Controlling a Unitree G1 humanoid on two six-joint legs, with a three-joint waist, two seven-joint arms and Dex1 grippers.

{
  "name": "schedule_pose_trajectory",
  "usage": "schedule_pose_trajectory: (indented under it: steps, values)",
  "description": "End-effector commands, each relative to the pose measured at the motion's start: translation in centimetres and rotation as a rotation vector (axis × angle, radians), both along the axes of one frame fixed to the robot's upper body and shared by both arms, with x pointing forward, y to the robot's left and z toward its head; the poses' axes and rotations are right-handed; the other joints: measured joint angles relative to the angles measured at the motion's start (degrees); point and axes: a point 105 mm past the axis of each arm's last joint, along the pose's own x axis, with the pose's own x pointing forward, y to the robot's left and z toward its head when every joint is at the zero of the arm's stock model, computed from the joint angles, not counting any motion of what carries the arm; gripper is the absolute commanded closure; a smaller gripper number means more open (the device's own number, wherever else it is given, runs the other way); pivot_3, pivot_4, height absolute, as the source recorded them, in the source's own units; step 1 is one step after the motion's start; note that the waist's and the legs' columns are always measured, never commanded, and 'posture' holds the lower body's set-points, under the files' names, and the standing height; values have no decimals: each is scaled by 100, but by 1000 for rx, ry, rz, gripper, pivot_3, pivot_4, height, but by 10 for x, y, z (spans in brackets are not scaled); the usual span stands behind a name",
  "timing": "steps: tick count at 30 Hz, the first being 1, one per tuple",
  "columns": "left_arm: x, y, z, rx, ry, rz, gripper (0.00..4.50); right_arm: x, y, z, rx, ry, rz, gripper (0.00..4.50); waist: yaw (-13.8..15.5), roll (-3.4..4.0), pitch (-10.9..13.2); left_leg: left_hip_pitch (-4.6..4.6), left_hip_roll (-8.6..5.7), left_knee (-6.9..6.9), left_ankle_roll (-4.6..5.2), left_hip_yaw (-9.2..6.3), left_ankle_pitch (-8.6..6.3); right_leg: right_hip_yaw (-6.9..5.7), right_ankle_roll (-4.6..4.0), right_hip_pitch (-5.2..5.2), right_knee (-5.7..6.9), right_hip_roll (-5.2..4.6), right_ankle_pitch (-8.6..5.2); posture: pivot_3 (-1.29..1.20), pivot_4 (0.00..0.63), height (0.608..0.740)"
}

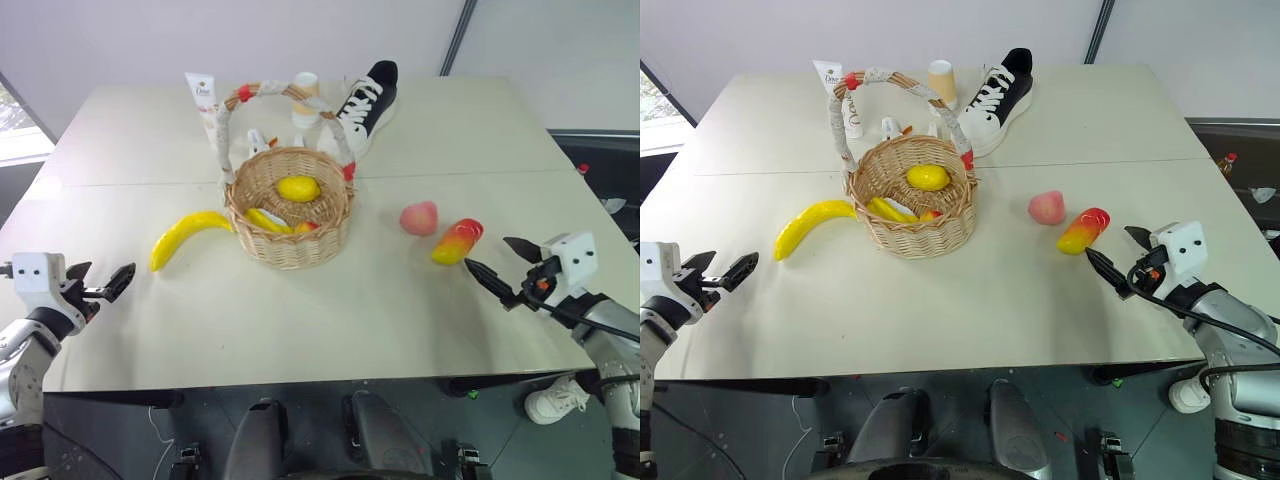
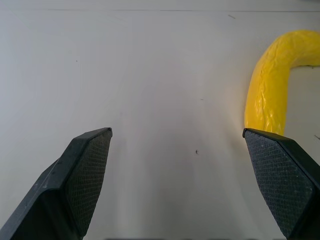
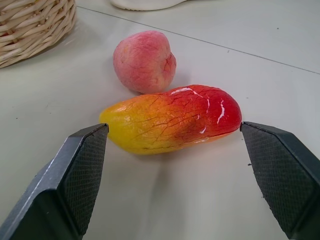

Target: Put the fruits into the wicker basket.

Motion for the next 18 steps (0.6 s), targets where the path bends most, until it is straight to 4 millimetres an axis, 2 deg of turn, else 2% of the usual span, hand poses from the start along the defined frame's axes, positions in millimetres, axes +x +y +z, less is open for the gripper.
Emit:
schedule_pose_trajectory:
  steps: [1,6,10,14,18]
  values:
    - [-1,4,17,32,-68,5,0,1,-1,11,-23,-41,4,112,0,0,0,0,0,0,0,0,0,0,0,0,0,0,0,0,150,740]
    - [3,-1,21,20,-77,-11,0,0,-1,15,-30,-49,7,112,0,0,0,0,0,0,0,1,0,0,0,0,0,0,0,0,150,740]
    - [14,-11,37,61,-83,-49,0,-1,5,27,-57,-72,42,112,8,0,0,0,-1,1,0,1,0,-1,0,0,0,1,0,0,150,740]
    - [26,-30,49,151,-34,-161,0,0,29,47,-90,-107,153,112,-16,0,0,0,-5,2,0,0,0,-2,1,0,1,4,1,0,150,740]
    - [43,-50,55,252,60,-237,0,-11,76,64,-119,-127,354,112,-9,0,0,1,-5,1,0,-1,0,-4,0,0,3,8,0,0,150,740]
